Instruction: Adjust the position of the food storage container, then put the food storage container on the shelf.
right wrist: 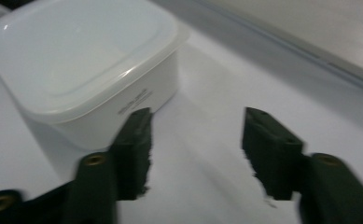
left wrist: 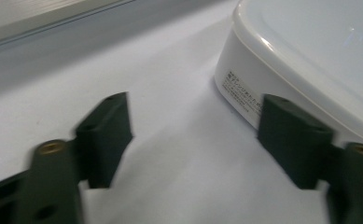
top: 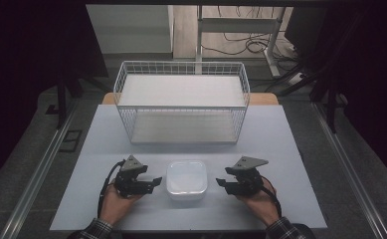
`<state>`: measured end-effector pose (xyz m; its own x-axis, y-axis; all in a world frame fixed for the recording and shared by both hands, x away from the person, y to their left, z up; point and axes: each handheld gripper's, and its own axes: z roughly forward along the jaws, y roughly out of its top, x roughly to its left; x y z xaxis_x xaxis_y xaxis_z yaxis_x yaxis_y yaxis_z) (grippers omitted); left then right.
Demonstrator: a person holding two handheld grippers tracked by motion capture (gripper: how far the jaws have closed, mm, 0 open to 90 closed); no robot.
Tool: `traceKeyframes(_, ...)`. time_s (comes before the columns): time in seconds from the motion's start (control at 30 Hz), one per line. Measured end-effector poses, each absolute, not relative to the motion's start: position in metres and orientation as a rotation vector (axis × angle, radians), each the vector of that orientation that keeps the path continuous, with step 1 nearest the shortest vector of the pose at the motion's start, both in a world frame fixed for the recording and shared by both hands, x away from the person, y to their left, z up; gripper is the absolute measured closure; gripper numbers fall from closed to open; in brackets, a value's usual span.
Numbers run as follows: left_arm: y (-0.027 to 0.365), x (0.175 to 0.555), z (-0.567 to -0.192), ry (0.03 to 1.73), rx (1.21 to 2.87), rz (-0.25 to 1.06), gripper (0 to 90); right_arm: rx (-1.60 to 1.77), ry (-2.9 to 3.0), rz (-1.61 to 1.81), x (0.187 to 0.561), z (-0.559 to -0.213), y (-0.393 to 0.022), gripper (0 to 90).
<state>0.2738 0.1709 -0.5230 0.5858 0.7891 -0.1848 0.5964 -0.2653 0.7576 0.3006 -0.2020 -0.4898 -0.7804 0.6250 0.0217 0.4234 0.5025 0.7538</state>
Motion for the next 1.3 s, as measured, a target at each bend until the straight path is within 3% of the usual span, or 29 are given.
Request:
traceKeyframes(0.07, 0.172, 0.272, -0.523, 1.096, 1.966, 0.298, 16.4, 0.902, 2.475, 1.167, 0.304, -0.489, -0.207, 27.7)
traceKeyframes(0.17, 0.174, 0.270, -0.524, 1.093, 1.959, 0.311, 10.9, 0.900, 2.450, 1.189, 0.307, -0.490, -0.211, 16.1)
traceKeyframes(0.33, 0.174, 0.267, -0.526, 1.014, 2.002, 0.339, 6.1, 0.902, 2.469, 1.234, 0.309, -0.493, -0.212, 6.9)
traceKeyframes(0.9, 0.145, 0.274, -0.498, 0.941, 1.950, 0.162, 3.9, 0.938, 2.538, 1.285, 0.306, -0.479, -0.171, 0.5)
traceKeyframes(1.2, 0.125, 0.281, -0.508, 0.949, 1.991, 0.093, 8.6, 0.967, 2.656, 1.290, 0.315, -0.488, -0.149, 10.8)
traceKeyframes(1.3, 0.126, 0.276, -0.507, 0.946, 1.987, 0.081, 16.2, 0.997, 2.714, 1.316, 0.316, -0.493, -0.149, 19.2)
